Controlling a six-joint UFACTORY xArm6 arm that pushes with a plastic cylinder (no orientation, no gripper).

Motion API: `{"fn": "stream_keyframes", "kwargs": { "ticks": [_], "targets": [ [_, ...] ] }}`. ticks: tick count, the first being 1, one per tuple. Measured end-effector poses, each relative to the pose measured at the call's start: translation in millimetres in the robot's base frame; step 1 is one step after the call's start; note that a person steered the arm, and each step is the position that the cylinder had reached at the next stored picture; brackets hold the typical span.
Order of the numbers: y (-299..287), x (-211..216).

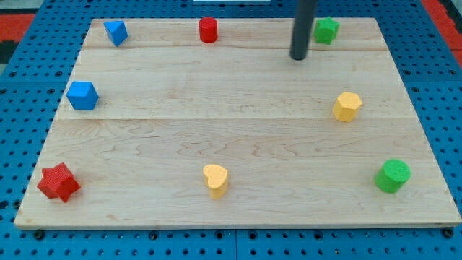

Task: Place the yellow hexagon horizontally in between the red circle and green star

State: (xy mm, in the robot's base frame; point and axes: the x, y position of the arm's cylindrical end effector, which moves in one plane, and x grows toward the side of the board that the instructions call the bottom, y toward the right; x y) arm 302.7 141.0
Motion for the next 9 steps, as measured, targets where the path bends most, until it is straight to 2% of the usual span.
{"fn": "stream_keyframes", "kwargs": {
  "ticks": [3,4,9],
  "targets": [
    [129,144],
    [131,189],
    [131,186]
  ]
}}
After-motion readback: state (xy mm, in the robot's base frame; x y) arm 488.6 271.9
